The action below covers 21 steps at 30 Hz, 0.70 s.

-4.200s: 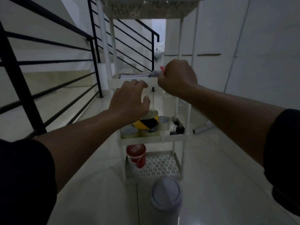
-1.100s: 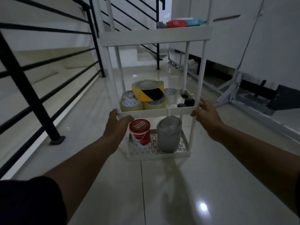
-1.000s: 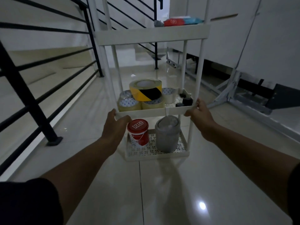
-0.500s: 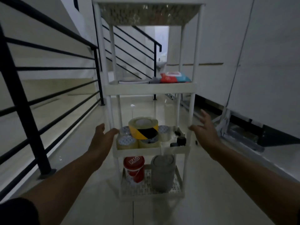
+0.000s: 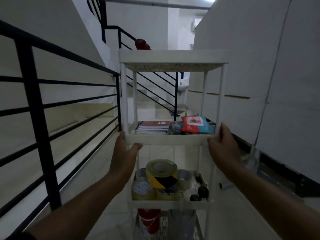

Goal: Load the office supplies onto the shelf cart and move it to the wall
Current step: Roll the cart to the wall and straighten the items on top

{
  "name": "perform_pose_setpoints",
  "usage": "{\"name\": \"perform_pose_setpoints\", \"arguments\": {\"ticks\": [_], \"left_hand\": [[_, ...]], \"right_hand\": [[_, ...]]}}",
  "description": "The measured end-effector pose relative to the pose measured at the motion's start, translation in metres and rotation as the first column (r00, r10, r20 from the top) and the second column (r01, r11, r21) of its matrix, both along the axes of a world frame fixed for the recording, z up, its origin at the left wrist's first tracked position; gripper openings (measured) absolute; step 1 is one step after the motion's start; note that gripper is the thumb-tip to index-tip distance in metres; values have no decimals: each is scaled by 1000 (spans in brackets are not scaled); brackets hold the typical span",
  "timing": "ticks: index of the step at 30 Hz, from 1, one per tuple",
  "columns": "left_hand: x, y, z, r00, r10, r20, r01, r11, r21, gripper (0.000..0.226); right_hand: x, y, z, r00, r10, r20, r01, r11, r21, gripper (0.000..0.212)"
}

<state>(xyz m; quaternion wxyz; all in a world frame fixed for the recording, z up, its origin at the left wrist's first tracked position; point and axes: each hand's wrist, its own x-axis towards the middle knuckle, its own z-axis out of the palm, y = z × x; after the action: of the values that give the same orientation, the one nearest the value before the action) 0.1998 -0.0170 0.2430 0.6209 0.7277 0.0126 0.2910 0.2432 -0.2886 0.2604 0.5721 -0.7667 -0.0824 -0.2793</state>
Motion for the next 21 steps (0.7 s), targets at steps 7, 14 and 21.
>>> {"name": "perform_pose_setpoints", "arguments": {"ticks": [7, 14, 21], "left_hand": [[-14, 3, 7, 987, 24, -159, 4, 986, 170, 91], [-35, 2, 29, 949, -25, -314, 117, 954, 277, 98], [-25, 22, 18, 953, -31, -300, 149, 913, 380, 101]], "right_hand": [[4, -1, -4, 997, -77, -15, 75, 990, -123, 59], [-10, -1, 5, 994, -88, -64, 76, 984, -162, 64], [-10, 3, 0, 991, -132, -30, 123, 972, -201, 79]]}}
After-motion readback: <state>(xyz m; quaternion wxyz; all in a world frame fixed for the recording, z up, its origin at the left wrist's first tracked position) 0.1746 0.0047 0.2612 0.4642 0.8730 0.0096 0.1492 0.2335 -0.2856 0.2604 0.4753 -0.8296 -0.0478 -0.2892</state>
